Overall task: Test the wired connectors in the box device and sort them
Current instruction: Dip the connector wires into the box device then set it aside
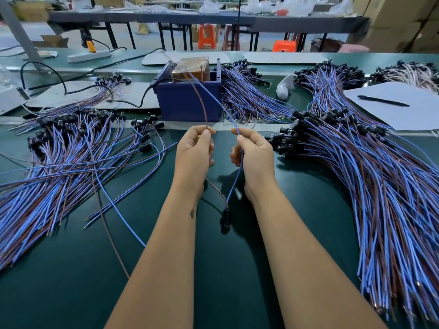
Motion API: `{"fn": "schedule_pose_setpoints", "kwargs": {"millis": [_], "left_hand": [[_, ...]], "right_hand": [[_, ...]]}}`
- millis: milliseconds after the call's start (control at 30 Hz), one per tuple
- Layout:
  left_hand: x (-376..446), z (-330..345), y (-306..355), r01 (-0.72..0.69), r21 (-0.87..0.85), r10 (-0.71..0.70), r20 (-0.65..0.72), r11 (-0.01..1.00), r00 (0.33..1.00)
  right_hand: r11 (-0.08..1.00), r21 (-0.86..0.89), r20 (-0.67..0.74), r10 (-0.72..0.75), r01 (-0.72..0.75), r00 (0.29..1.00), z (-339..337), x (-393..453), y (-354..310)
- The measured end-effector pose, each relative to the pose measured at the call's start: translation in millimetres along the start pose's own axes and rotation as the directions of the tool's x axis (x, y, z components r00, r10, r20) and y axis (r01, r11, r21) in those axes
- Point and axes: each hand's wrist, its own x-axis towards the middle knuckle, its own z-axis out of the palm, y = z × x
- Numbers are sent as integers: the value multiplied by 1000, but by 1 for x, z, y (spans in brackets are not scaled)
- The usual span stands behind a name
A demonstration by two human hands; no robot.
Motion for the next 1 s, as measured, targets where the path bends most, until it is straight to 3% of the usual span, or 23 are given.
{"fn": "schedule_pose_setpoints", "kwargs": {"millis": [100, 167, 367, 567, 800, 1000], "left_hand": [[0, -3, 6, 40, -240, -8, 134, 970, 991], [0, -6, 6, 50, -273, -7, 156, 961, 988], [4, -9, -5, 160, 83, -152, -94, 984, 984], [3, -7, -7, 130, 279, -104, -106, 951, 989], [-1, -3, -6, -47, 313, 78, -86, 949, 993], [2, -11, -3, -90, 168, 133, -268, 982, 954]], "right_hand": [[1000, 18, 2, 4, -4, 1000, 0, 0, 0], [1000, 10, 5, 2, -2, 1000, 0, 0, 0], [999, -30, -18, 20, -20, 1000, 1, 1, 1], [998, -62, -24, 30, -32, 999, 1, 2, 2], [996, -85, -39, 36, -39, 999, 1, 3, 3], [995, -89, -54, 38, -43, 998, 1, 2, 3]]}}
